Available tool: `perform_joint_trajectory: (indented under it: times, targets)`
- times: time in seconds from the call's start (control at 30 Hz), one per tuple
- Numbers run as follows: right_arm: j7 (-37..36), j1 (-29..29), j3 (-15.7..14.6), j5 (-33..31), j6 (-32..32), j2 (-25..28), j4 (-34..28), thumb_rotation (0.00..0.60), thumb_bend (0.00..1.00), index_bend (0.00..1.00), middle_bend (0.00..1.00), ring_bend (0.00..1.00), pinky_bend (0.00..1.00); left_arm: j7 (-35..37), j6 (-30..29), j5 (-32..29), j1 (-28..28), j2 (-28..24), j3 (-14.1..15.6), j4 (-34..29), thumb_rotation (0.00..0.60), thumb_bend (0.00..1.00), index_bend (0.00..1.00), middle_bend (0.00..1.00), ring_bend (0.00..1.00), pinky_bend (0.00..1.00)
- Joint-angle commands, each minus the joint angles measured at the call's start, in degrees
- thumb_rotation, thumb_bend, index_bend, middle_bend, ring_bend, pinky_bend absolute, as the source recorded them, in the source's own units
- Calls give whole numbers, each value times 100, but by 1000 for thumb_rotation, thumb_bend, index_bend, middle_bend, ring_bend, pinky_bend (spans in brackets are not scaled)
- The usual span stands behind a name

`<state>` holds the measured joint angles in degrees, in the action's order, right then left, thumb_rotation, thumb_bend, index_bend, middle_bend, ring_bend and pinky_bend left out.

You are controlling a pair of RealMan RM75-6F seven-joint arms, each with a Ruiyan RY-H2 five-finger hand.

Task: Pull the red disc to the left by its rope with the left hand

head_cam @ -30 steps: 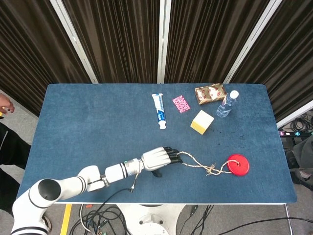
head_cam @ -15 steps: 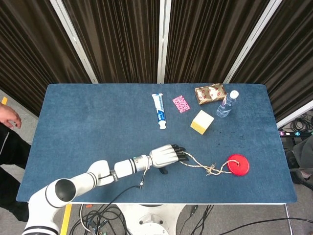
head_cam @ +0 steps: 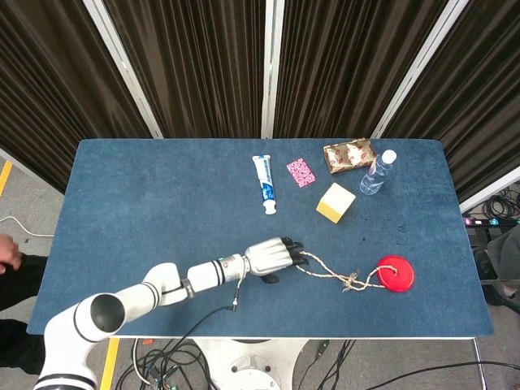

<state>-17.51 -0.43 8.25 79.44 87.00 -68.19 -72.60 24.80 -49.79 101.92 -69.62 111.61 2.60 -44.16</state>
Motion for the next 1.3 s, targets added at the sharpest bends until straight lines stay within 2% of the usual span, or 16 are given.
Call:
perform_joint_trajectory:
  times: [0.03, 0.27, 0.37, 0.43, 0.5, 0.63, 0.73, 0.93, 1.07, 1.3]
  targets:
    - [18, 1, 3, 3, 2, -1, -9, 600, 216, 0, 0, 0, 0, -166, 44, -76, 26, -121, 14, -162, 600, 123, 169, 576, 156, 243]
    - [51, 9, 14, -12, -28, -14, -15, 600, 225, 0, 0, 0, 0, -485, 147, -239, 161, -345, 81, -484, 600, 129, 177, 662, 215, 245]
    - [60, 15, 19, -19, -44, -18, -17, 600, 228, 0, 0, 0, 0, -565, 101, -303, 233, -453, 75, -641, 600, 163, 190, 690, 255, 262]
    - [66, 17, 23, -21, -47, -21, -16, 600, 230, 0, 0, 0, 0, -622, 33, -342, 284, -521, 53, -738, 600, 215, 224, 715, 302, 308]
    - [72, 21, 26, -23, -56, -23, -18, 600, 230, 0, 0, 0, 0, -714, -67, -396, 357, -586, 12, -847, 600, 268, 302, 742, 362, 394]
    - [86, 24, 30, -27, -65, -24, -28, 600, 230, 0, 0, 0, 0, -985, -312, -501, 556, -749, -55, -1116, 600, 331, 587, 824, 553, 651]
    - [93, 24, 34, -36, -74, -24, -28, 600, 230, 0, 0, 0, 0, -1305, -564, -574, 809, -987, -42, -1449, 600, 355, 732, 902, 657, 764]
    - [149, 47, 22, -14, -102, -47, -41, 600, 231, 0, 0, 0, 0, -1952, -1224, -789, 1540, -1805, 73, -2435, 600, 351, 754, 936, 705, 817]
    - [231, 91, 2, 29, -141, -75, -79, 600, 233, 0, 0, 0, 0, -2438, -1885, -1035, 2230, -2535, 159, -3100, 600, 350, 755, 937, 716, 828]
    - [428, 165, -20, 127, -145, -100, -210, 600, 233, 0, 0, 0, 0, -2698, -2702, -1859, 3459, -3635, 252, -3462, 600, 349, 755, 938, 721, 830]
